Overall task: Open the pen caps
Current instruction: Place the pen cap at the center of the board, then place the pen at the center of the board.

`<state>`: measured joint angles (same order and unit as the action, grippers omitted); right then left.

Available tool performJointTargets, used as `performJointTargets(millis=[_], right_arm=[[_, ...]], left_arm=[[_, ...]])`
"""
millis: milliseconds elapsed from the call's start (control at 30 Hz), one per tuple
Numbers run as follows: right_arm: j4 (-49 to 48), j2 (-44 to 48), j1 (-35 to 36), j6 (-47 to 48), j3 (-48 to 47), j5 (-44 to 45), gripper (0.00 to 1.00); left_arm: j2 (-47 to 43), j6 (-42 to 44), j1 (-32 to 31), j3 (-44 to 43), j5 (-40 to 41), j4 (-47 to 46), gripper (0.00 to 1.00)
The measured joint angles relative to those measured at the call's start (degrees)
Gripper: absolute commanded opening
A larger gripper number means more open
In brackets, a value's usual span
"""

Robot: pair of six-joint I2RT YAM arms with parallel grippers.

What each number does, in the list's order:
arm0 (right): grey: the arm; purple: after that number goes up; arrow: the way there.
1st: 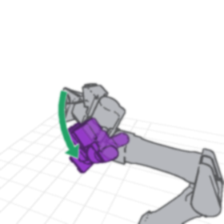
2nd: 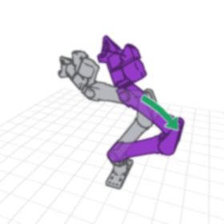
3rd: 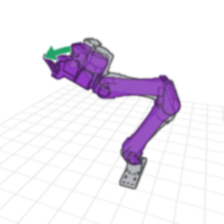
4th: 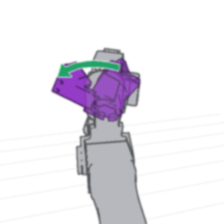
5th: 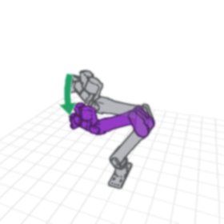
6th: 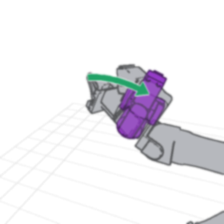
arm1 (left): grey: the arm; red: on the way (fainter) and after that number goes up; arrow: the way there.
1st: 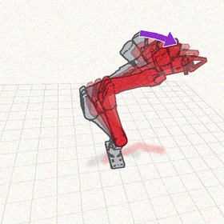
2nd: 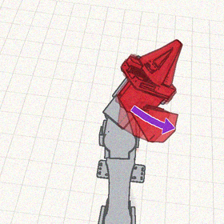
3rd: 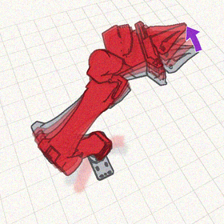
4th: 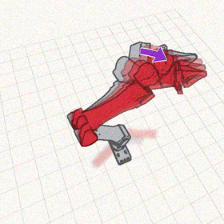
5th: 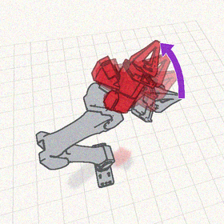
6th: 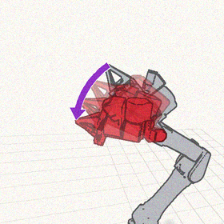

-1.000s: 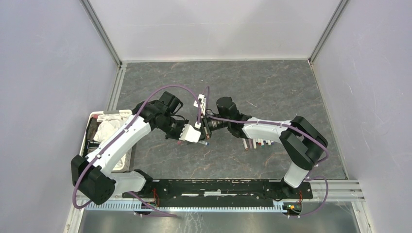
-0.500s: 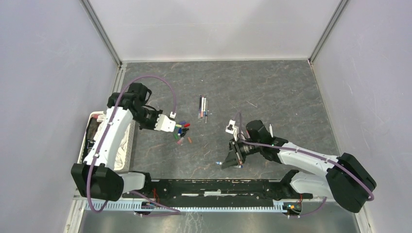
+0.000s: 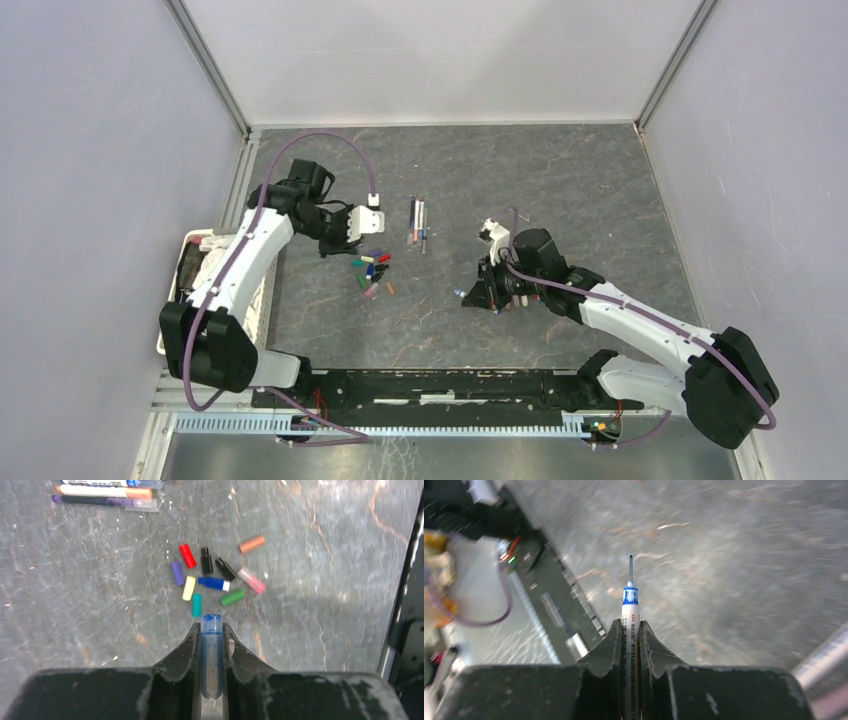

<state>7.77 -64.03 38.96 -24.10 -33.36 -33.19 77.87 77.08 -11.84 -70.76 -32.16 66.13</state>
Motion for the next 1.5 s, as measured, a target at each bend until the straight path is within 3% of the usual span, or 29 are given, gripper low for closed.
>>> performJointTargets(millis=[200,400,500,667,900,1200,1233,1333,1500], right_arm=[[-0.37,1.6,-0.81,-0.04,0.35,18.16,0.0],[-2.01,1.31,-2.19,-0.26,2.64,29.81,0.0],[-3.39,1.33,-3.17,-0.72,4.26,32.7,0.0],[-4.15,1.36,-3.56,-1.16,5.11,36.02,0.0],[-5.16,1.44,-4.5,-1.51,5.35,37.64,0.0],[-5.64,0.0,-4.96,-1.25,5.66,38.01,0.0],[-5.95,-0.59,-4.96,-1.09,5.66,38.05,0.0],[-6.91,-2.6,-4.96,-0.9,5.66,38.29,0.0],[-7.39,-6.45,-4.96,-0.17,5.55,39.43,0.03]], left_arm=[[5.01,-16.87,-4.96,4.74,-1.14,-15.37,0.05],[12.44,-25.2,-9.22,6.84,0.96,-25.35,0.13],[14.47,-27.12,-10.88,9.18,3.13,-29.2,0.16],[15.54,-28.26,-14.64,13.53,7.89,-33.7,0.31],[16.61,-28.79,-16.81,15.78,13.68,-38.07,0.38],[16.59,-28.92,-16.79,14.78,16.65,-37.51,0.49],[16.55,-29.24,-16.76,13.84,16.63,-36.17,0.54],[16.15,-31.19,-16.33,7.26,15.34,-30.77,0.71],[12.9,-35.36,-14.88,-5.62,12.79,-23.78,0.78]])
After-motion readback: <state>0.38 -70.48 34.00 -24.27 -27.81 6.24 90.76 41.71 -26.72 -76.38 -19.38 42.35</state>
